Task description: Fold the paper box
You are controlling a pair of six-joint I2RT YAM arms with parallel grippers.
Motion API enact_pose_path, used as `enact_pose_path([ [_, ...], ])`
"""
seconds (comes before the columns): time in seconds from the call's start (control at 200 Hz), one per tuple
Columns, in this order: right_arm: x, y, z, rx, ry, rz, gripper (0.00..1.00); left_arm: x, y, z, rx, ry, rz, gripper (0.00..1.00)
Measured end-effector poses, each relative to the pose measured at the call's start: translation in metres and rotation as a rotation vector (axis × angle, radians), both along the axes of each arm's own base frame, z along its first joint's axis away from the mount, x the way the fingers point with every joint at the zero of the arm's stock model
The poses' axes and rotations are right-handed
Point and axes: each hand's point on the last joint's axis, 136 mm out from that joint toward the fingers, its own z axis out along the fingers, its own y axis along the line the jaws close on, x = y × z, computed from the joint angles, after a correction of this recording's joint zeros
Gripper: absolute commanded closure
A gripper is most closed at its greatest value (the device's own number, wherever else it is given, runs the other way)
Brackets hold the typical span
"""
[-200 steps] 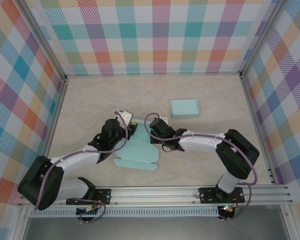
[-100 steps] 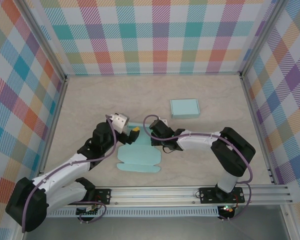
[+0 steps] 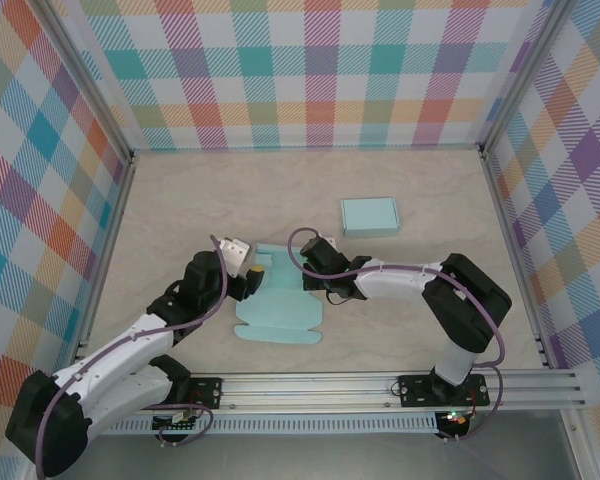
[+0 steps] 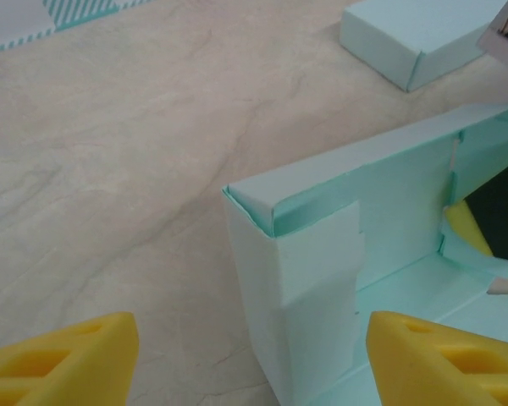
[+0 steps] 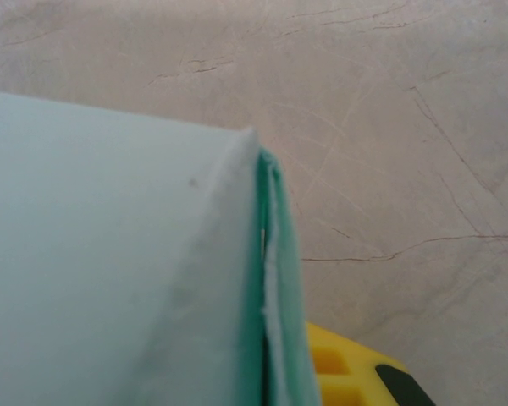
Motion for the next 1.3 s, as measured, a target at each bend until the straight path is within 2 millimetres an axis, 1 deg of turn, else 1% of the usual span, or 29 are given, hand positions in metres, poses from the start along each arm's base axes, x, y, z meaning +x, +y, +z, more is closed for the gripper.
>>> enact_pose_path([
  [0.115,0.0,0.002,0.001,0.007,0.001,0.004,1.0,0.002,-0.001,-0.019,0.036,0.076,0.008,0.35],
  [0.19,-0.001,0.003,0.003,0.015,0.001,0.007,1.0,0.004,-0.001,-0.025,0.052,0.108,0.023,0.4],
  [0.31,-0.001,0.005,0.012,0.037,-0.01,0.012,1.0,0.01,0.001,-0.024,0.059,0.112,0.053,0.45],
  [0.44,-0.001,0.006,0.021,0.058,-0.021,0.016,1.0,0.013,0.001,-0.02,0.039,0.099,0.069,0.48],
  [0.57,0.0,0.008,0.023,0.074,-0.02,0.019,1.0,0.018,-0.002,-0.018,0.018,0.09,0.076,0.61],
  [0.645,-0.001,0.008,0.022,0.08,-0.014,0.021,1.0,0.019,-0.003,-0.021,0.015,0.095,0.082,0.73],
  [0.72,-0.002,0.009,0.021,0.092,-0.008,0.024,1.0,0.022,-0.003,-0.019,0.003,0.087,0.094,0.85],
  [0.82,-0.001,0.011,0.024,0.108,-0.011,0.024,1.0,0.026,0.0,-0.014,-0.002,0.061,0.123,0.93],
  [0.91,0.0,0.014,0.028,0.128,-0.017,0.022,1.0,0.03,0.003,-0.01,0.0,0.038,0.149,0.96],
  [1.08,0.001,0.017,0.032,0.149,-0.021,0.014,1.0,0.034,0.004,-0.004,0.013,-0.006,0.18,0.98],
  [1.16,0.001,0.017,0.032,0.155,-0.017,0.013,1.0,0.035,0.003,-0.006,0.043,-0.023,0.198,1.0],
  [1.3,-0.002,0.015,0.028,0.152,0.009,0.001,1.0,0.043,-0.001,-0.013,0.155,-0.068,0.255,1.0],
])
